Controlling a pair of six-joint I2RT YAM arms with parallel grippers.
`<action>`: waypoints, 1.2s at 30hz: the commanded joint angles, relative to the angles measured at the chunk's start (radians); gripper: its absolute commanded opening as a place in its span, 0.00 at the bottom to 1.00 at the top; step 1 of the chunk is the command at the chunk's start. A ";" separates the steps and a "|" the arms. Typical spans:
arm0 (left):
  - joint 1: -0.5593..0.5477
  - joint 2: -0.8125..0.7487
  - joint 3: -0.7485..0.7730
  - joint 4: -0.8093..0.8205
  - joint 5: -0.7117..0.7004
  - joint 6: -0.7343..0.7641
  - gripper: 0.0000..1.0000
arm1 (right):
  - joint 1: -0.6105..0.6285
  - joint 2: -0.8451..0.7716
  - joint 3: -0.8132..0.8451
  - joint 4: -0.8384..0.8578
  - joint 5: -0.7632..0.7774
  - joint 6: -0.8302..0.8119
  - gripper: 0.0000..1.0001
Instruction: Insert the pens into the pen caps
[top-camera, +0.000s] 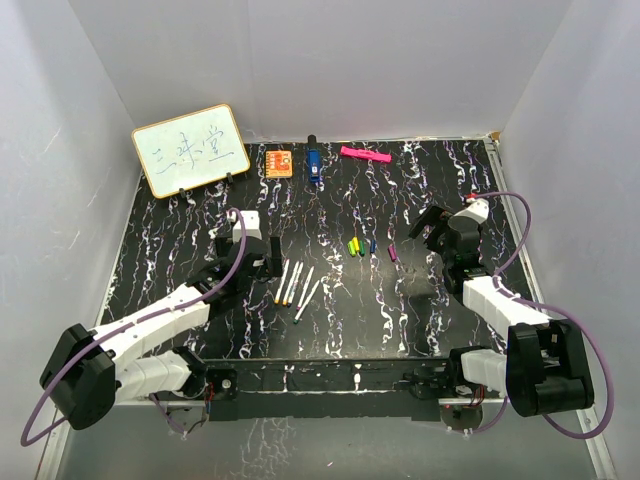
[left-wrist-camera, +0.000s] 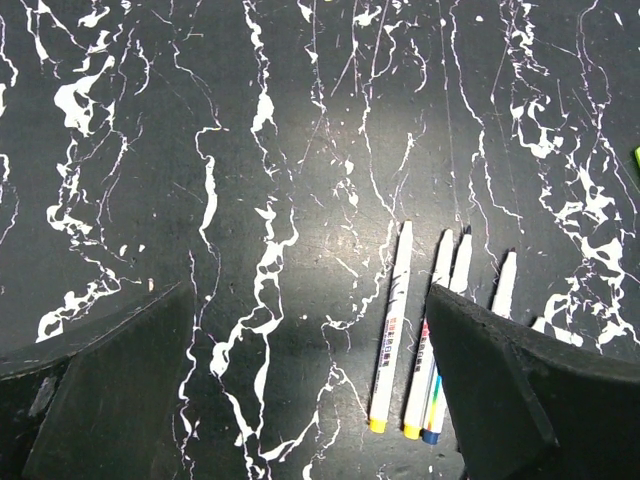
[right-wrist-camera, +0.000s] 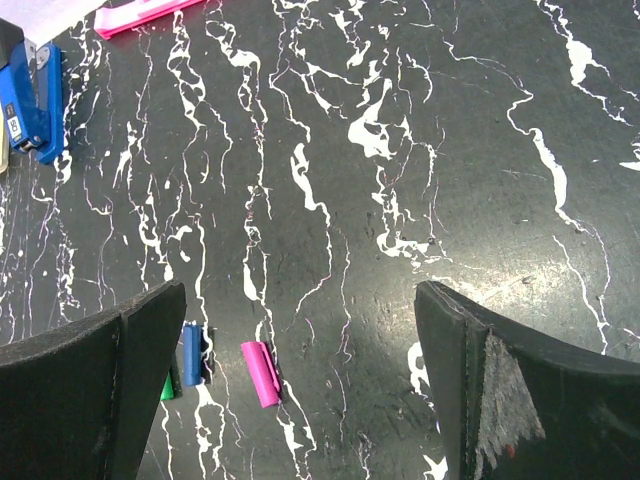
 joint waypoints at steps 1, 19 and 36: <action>-0.005 -0.014 0.010 0.006 0.058 0.001 0.98 | 0.000 -0.005 0.043 0.013 -0.011 -0.009 0.98; -0.003 0.015 0.055 -0.140 0.030 -0.073 0.87 | 0.093 0.037 0.108 0.032 -0.064 -0.046 0.98; -0.003 0.109 0.063 -0.273 0.225 -0.153 0.49 | 0.277 0.227 0.302 -0.115 -0.055 -0.109 0.87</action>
